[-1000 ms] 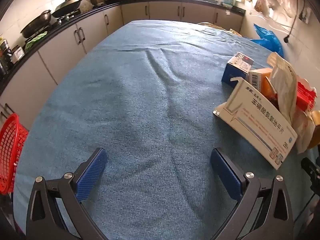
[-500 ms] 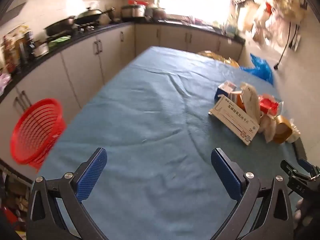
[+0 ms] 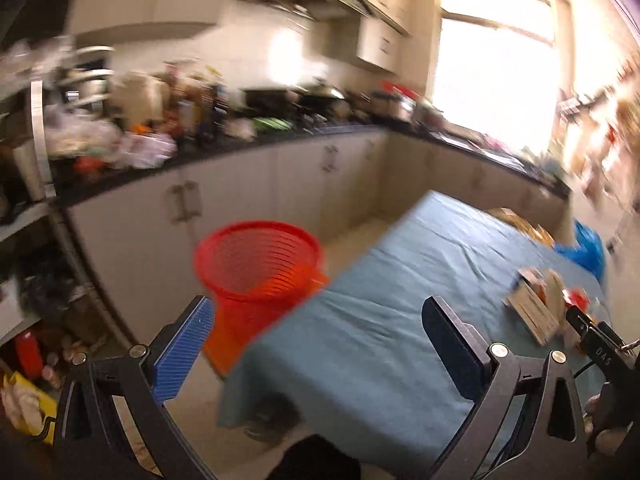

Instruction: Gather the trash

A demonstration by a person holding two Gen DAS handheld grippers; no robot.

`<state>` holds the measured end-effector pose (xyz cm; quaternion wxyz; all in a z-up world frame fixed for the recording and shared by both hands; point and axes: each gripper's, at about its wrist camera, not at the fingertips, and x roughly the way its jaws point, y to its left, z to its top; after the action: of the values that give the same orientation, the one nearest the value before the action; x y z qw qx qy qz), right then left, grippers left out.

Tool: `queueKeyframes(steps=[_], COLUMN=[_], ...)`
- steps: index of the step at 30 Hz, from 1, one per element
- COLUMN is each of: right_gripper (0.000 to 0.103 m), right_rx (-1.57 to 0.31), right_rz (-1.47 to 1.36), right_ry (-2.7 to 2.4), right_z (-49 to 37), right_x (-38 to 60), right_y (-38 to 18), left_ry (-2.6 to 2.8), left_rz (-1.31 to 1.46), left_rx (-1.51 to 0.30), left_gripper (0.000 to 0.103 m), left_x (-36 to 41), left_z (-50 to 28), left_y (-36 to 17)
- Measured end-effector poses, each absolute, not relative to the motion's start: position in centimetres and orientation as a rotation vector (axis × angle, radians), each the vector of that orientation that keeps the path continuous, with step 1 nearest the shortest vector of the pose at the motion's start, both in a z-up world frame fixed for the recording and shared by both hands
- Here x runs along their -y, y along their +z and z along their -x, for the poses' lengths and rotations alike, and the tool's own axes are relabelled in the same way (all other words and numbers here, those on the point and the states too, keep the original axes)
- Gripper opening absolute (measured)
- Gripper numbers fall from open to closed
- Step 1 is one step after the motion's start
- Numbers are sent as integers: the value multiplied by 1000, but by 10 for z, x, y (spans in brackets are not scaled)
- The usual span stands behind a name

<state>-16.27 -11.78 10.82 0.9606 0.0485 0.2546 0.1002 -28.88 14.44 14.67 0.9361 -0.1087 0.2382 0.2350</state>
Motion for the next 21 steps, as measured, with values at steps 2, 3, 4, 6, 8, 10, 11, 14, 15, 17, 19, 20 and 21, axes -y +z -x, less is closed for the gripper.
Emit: queueKeyframes(steps=[2,3,4,6,8,10,11,14,15,17,19,20,21], right_gripper=[96,96,96,96,96,96,96,96,96,96,96,96,96], right_rx=[-483,-474,-472,-471,-456,-437,-428,-429,-433,-445,-463,-470,-474], right_rz=[-94,-102,-108,-111,-100,-81,-83,-98,-105,-133,-177,-186,-190], right_ry=[246,270,289,333,358,358,353,311,288,238,181,153,120], right_z=[164,164,163,166,169,173,176,178,178,183,191,195,201], right_x=[100,93,89,86,81,83,88,114,125,146,176,188,202], right_y=[113,115,116,115,115,114,112,109,108,102,98,96,93], left_ry=[544,570,593,624,648,656,654,625,605,551,479,441,405], left_rz=[222,220,218,216,208,196,193,183,183,184,179,175,175], left_rx=[-455,-441,-427,-405,-386,-379,-383,-389,-395,-411,-446,-467,-484], left_gripper=[103,103,103,103,103,103,103,103,103,103,103,103,103], left_x=[-150,-151,-151,-155,-153,-146,-148,-135,-130,-118,-104,-97,-90], left_z=[306,313,319,331,336,335,331,316,309,292,269,258,247], left_y=[156,160,164,166,171,173,174,174,173,165,158,155,152])
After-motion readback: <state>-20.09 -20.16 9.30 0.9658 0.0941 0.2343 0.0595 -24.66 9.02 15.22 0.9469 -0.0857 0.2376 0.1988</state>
